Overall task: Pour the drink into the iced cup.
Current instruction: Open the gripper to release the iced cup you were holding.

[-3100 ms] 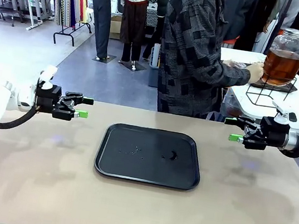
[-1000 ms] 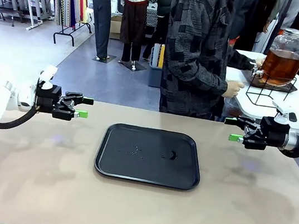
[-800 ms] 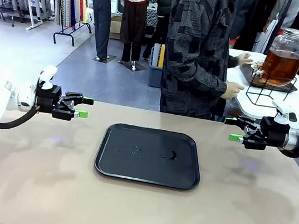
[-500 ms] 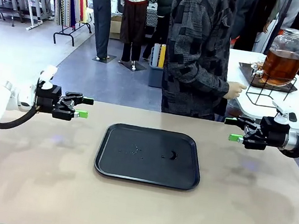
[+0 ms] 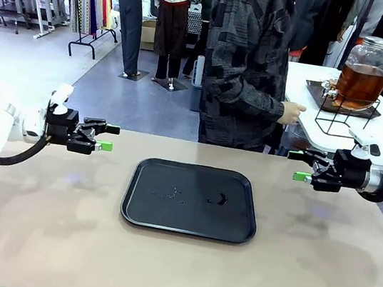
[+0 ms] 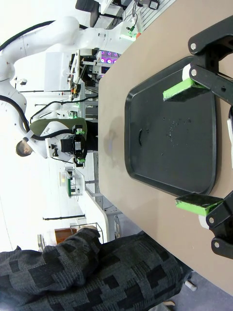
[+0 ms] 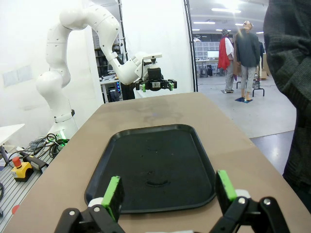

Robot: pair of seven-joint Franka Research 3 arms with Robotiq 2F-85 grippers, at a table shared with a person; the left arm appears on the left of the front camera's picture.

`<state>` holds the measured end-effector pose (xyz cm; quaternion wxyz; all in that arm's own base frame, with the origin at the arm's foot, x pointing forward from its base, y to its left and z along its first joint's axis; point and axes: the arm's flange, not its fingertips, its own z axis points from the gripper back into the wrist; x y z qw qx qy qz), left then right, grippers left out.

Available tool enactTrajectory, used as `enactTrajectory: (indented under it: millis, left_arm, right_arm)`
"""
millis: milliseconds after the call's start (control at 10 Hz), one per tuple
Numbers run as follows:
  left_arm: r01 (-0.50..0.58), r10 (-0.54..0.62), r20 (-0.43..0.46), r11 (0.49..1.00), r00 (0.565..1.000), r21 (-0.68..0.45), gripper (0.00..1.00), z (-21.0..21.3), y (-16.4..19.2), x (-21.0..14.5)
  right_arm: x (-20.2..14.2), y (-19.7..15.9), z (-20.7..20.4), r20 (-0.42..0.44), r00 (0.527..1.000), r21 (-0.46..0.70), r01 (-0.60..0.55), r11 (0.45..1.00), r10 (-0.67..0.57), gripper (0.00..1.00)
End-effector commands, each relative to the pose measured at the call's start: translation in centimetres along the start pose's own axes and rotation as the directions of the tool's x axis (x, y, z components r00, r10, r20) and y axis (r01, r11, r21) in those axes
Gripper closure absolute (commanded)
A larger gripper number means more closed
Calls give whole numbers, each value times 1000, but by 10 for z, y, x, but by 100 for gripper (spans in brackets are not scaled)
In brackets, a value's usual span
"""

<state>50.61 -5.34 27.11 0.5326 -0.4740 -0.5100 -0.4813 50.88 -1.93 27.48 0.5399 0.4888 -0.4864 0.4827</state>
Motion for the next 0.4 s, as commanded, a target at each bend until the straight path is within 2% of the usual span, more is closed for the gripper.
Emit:
enactTrajectory:
  millis: [0,300]
  left_arm:
    - [2,-2,0,1000,1000,0,0,-1,-1,2]
    - [2,-2,0,1000,1000,0,0,-1,-1,2]
  right_arm:
    - [3,0,-1,2,1000,5,-2,1000,2,0]
    - [3,0,-1,2,1000,5,-2,1000,2,0]
